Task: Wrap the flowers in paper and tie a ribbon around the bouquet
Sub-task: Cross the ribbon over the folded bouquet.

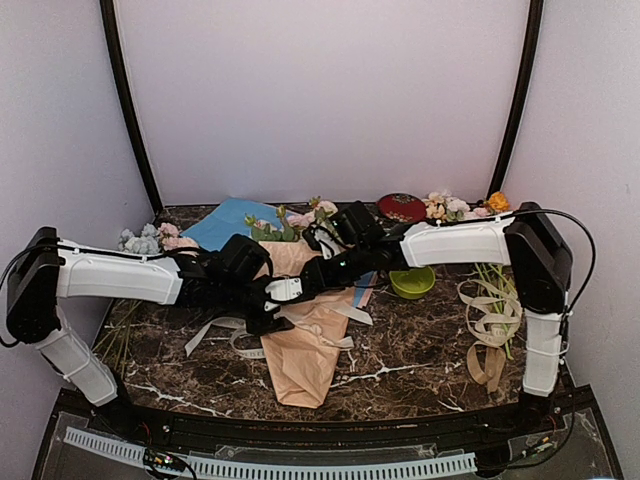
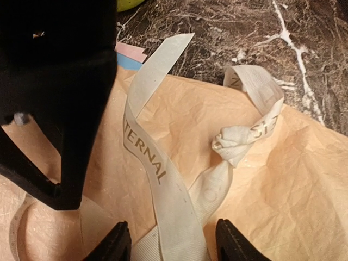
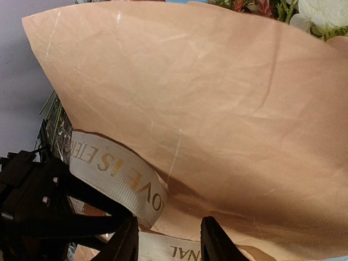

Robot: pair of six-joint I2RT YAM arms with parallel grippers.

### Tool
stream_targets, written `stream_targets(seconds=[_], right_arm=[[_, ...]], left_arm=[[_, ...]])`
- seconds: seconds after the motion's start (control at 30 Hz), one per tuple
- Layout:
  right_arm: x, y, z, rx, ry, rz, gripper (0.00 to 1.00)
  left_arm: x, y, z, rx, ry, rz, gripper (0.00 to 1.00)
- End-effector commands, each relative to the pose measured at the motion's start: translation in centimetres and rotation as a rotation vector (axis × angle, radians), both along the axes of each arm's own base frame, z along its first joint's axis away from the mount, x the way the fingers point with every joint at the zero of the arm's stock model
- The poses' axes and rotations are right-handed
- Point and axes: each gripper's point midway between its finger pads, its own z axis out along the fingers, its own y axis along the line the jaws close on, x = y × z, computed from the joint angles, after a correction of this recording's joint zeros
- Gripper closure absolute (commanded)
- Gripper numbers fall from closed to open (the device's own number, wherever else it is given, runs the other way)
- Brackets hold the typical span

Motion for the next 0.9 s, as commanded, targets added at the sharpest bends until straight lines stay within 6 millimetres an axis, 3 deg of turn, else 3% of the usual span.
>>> stream_targets(seconds=[0.0,0.23,0.4,0.5,0.57,0.63,0.87], right_arm=[[-0.6,-1.3,1.7,0.011,-0.017,0.005,0.6],[-1.2,-2.8,0.3,-0.046,-0.007,0.008,0.6],[-0.5,-4.0,-0.7,-0.092,-0.007,-0.013,0.59],[0.3,-4.9,-0.7,-0.097,-0.009,-0.038,0.59],[0.9,-5.8,-1.1,-0.122,-0.013,-0.06,0.59],[1.3,-6.9,-1.9,-0.172,-0.015,-0.078,0.59],[1.1,-9.6,-3.8,-0.31,-0.042,-0.074,0.56]], left_arm=[[1.7,0.7,0.0,0.057,-0.084,0.04,0.41],[1.9,1.9,-1.4,0.101,-0.14,0.034,0.4],[2.3,1.8,-2.6,0.124,-0.139,0.037,0.61],[2.5,1.5,-2.5,0.114,-0.14,0.044,0.86],[2.5,1.4,-2.2,0.101,-0.143,0.041,0.95],[2.6,1.4,-2.0,0.095,-0.151,0.044,1.0],[2.4,1.0,-0.2,0.007,-0.14,0.047,1.0]])
